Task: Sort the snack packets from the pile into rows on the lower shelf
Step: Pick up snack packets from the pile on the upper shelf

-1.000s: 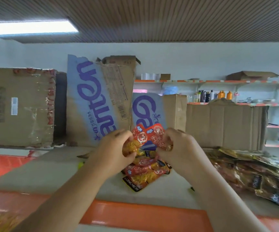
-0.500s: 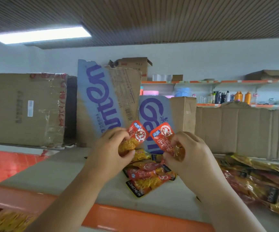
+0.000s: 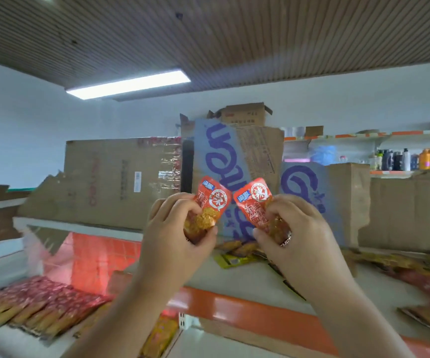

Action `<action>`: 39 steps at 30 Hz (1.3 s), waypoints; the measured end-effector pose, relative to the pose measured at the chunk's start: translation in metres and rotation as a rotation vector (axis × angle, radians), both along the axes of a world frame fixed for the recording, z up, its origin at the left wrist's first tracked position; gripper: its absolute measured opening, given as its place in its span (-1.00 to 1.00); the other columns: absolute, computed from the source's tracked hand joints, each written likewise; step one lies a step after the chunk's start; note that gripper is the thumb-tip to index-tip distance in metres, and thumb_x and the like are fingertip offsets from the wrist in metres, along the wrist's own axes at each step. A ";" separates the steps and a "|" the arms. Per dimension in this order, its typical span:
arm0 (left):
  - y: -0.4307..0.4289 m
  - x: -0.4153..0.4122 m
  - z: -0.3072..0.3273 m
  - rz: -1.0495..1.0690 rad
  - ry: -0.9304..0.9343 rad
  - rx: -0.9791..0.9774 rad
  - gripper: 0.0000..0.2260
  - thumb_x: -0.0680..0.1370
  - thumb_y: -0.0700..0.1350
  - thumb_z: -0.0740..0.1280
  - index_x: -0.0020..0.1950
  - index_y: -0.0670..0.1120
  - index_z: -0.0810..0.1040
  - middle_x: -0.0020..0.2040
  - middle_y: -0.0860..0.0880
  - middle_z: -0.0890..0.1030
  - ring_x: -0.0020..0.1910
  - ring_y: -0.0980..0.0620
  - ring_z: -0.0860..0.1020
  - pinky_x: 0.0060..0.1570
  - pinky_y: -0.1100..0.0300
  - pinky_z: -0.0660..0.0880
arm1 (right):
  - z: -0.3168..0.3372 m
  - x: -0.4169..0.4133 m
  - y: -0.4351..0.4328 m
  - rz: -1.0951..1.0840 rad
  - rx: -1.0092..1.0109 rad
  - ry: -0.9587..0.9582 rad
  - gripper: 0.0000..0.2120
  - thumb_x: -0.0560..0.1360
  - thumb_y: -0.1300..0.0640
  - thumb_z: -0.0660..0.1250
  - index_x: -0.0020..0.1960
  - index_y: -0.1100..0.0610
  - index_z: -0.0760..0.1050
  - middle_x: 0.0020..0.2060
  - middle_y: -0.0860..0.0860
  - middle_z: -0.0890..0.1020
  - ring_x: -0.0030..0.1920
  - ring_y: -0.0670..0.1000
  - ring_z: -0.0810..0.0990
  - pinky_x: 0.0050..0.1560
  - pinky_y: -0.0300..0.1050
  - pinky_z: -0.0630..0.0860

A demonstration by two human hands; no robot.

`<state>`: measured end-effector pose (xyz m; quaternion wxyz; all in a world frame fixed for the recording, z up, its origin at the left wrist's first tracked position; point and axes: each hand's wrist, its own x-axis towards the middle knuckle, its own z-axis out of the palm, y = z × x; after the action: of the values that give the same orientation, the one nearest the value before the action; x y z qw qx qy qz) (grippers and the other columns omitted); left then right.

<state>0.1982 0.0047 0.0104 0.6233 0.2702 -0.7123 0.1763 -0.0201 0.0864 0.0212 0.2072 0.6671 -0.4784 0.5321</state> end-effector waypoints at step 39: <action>-0.132 0.575 -0.149 0.422 0.079 0.625 -0.71 0.42 0.13 0.54 -0.03 0.25 0.44 -0.05 0.28 0.52 -0.01 0.20 0.50 -0.05 0.07 0.54 | -0.157 0.549 -0.284 0.469 0.449 -0.256 -0.70 0.44 -0.02 0.53 -0.06 -0.13 0.39 -0.01 -0.15 0.46 -0.01 -0.16 0.51 -0.09 -0.22 0.49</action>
<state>0.7735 -0.1273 -0.1386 0.4879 0.5948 -0.6356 0.0645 0.5293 -0.1979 -0.1360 -0.1342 0.7158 -0.4392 0.5261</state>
